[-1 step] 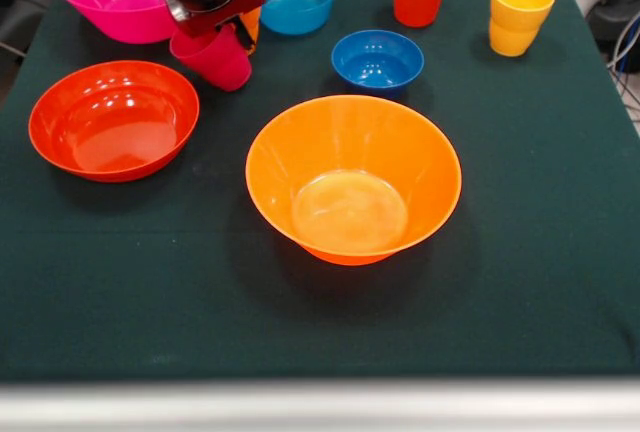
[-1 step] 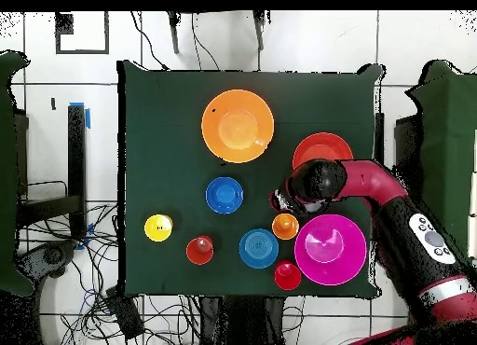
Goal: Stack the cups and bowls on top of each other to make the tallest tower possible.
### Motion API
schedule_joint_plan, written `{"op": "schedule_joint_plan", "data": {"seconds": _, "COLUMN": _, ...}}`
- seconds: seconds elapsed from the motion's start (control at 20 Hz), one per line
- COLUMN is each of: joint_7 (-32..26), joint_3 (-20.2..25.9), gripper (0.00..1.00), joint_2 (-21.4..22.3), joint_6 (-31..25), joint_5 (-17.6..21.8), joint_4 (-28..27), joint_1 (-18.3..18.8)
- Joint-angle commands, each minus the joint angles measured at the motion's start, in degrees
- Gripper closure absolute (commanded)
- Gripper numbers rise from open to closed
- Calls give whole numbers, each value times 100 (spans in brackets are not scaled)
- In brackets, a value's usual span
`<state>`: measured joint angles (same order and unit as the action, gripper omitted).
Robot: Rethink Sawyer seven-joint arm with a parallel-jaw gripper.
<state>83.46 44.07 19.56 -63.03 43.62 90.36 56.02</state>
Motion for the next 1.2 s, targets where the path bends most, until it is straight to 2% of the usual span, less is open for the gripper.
{"op": "schedule_joint_plan", "data": {"seconds": 0.05, "joint_7": -752, "joint_3": -40, "gripper": 100, "joint_2": 641, "joint_6": 46, "joint_5": 478, "joint_4": -263, "joint_1": -798}}
{"op": "schedule_joint_plan", "data": {"seconds": 0.25, "joint_7": -192, "joint_3": -285, "gripper": 100, "joint_2": 1136, "joint_6": -171, "joint_5": 555, "joint_4": -303, "joint_1": -1315}}
{"op": "schedule_joint_plan", "data": {"seconds": 0.8, "joint_7": 667, "joint_3": -906, "gripper": 100, "joint_2": 1802, "joint_6": -606, "joint_5": 286, "joint_4": -516, "joint_1": -2428}}
{"op": "schedule_joint_plan", "data": {"seconds": 1.15, "joint_7": 722, "joint_3": -1182, "gripper": 100, "joint_2": 1746, "joint_6": -788, "joint_5": 91, "joint_4": -1057, "joint_1": -2916}}
{"op": "schedule_joint_plan", "data": {"seconds": 1.2, "joint_7": 876, "joint_3": -1235, "gripper": 100, "joint_2": 1705, "joint_6": -777, "joint_5": -11, "joint_4": -1129, "joint_1": -2948}}
